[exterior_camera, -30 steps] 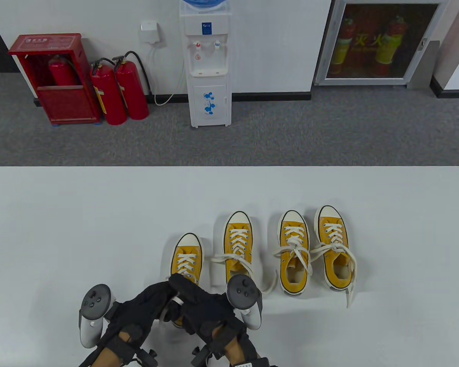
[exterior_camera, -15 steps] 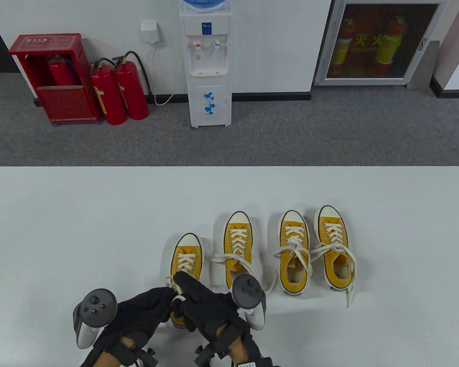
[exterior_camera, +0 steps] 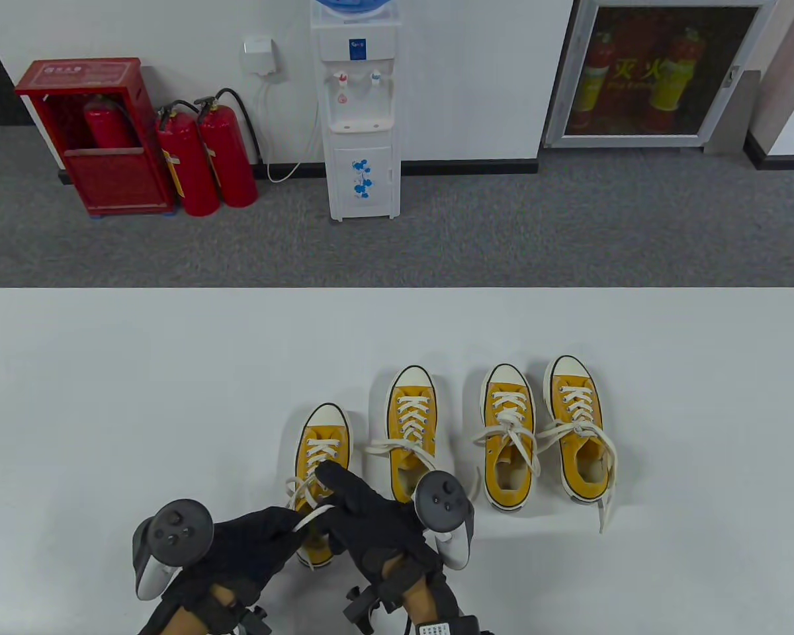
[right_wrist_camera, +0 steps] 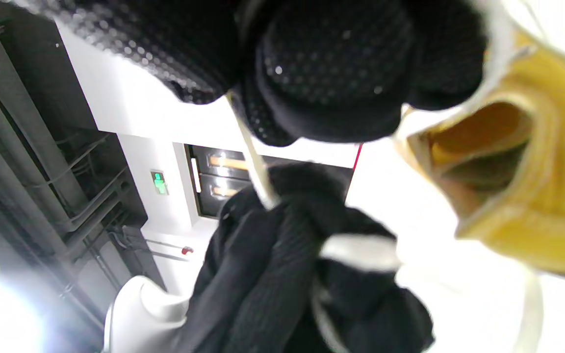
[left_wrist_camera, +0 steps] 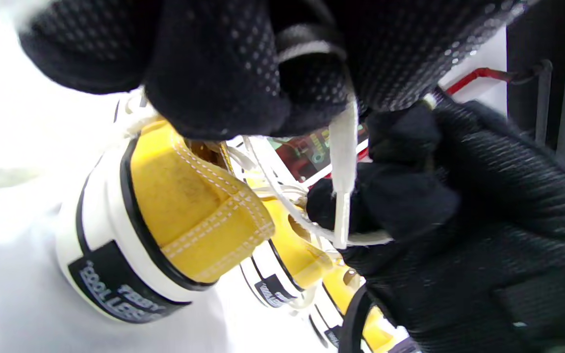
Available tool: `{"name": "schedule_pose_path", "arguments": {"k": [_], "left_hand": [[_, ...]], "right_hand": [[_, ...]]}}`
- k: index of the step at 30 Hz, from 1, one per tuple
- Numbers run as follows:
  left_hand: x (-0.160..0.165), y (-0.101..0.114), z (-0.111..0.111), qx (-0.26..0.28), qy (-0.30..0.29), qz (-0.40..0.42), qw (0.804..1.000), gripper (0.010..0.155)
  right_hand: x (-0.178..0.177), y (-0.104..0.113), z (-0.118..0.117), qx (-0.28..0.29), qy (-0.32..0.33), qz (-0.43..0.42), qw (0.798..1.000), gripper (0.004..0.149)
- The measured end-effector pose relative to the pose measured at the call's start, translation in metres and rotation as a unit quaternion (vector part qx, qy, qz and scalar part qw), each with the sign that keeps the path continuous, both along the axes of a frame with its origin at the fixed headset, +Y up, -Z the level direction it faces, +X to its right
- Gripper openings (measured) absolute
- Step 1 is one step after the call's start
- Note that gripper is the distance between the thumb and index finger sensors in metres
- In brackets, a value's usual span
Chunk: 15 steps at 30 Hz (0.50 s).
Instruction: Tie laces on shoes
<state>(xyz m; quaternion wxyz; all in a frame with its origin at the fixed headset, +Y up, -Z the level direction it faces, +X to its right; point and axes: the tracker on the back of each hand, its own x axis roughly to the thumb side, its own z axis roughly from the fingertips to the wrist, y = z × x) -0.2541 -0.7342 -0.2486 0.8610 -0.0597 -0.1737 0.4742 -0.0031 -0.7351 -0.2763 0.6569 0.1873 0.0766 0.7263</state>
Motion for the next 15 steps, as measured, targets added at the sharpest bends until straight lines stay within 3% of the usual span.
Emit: {"name": "schedule_pose_path", "arguments": {"k": [6, 11, 15], "left_hand": [[-0.003, -0.003, -0.001, -0.034, 0.001, 0.060, 0.998, 0.040], [-0.009, -0.006, -0.002, -0.047, 0.029, 0.084, 0.995, 0.041], [-0.013, -0.009, -0.002, -0.060, 0.050, 0.103, 0.992, 0.042]], "right_hand": [[0.010, 0.000, -0.002, 0.033, -0.054, 0.072, 0.995, 0.062], [0.010, 0.004, 0.003, 0.084, -0.104, 0.172, 0.976, 0.059], [0.011, 0.008, 0.008, 0.110, -0.132, 0.198, 0.965, 0.058]]}}
